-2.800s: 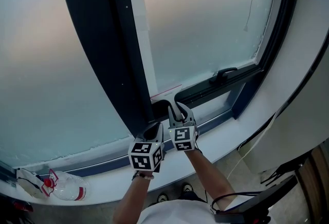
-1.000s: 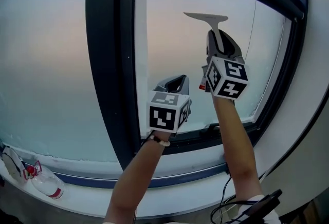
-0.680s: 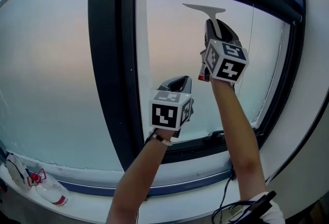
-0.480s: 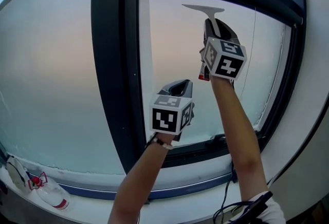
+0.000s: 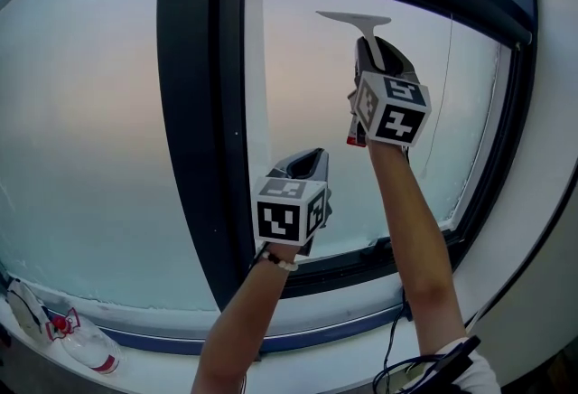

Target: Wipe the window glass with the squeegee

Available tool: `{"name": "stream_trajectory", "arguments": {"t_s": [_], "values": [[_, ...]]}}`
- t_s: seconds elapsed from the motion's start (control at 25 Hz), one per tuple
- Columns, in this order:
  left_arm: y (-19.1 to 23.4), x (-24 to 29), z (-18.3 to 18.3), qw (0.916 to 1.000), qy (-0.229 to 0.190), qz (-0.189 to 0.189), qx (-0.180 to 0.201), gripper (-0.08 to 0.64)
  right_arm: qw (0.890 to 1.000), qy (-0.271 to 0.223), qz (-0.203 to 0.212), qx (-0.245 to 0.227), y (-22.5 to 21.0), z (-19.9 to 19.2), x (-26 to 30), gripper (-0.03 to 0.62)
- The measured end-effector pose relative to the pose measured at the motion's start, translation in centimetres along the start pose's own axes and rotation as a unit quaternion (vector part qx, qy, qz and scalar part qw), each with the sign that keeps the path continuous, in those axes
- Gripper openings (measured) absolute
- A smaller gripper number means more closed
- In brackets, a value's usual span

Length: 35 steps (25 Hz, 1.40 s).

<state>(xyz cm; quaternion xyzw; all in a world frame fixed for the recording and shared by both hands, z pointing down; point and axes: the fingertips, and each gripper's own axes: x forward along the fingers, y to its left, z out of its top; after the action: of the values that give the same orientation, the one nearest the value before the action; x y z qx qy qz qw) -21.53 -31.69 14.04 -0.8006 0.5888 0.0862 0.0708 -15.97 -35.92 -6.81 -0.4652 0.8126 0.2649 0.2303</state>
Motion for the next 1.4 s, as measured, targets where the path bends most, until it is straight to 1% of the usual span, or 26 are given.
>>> {"name": "stream_trajectory", "arguments": {"t_s": [0.32,0.64,0.84,0.96,1.4], "values": [[-0.5,0.3,-2.4,0.9998,0.016,-0.009,-0.008,-0.002,1.0,0.01,0.003,0.001,0.5,-2.6,-2.5,0.091],[-0.9,0.0,-5.6,0.9989,0.034,-0.009,-0.03,-0.002,0.999,0.034,0.005,-0.011,1.1,-6.6,-6.0,0.091],[-1.4,-0.9,-8.5,0.9978,0.051,-0.008,-0.041,-0.002,0.999,0.052,0.01,-0.001,1.9,-9.7,-8.8,0.091],[-1.5,-1.5,-10.5,0.9965,0.063,-0.006,-0.055,-0.002,0.998,0.063,0.011,0.002,2.3,-11.4,-10.3,0.091],[-2.3,-3.8,-17.1,0.991,0.105,0.013,-0.082,-0.002,0.994,0.108,0.009,-0.006,3.2,-17.5,-15.8,0.091]]}}
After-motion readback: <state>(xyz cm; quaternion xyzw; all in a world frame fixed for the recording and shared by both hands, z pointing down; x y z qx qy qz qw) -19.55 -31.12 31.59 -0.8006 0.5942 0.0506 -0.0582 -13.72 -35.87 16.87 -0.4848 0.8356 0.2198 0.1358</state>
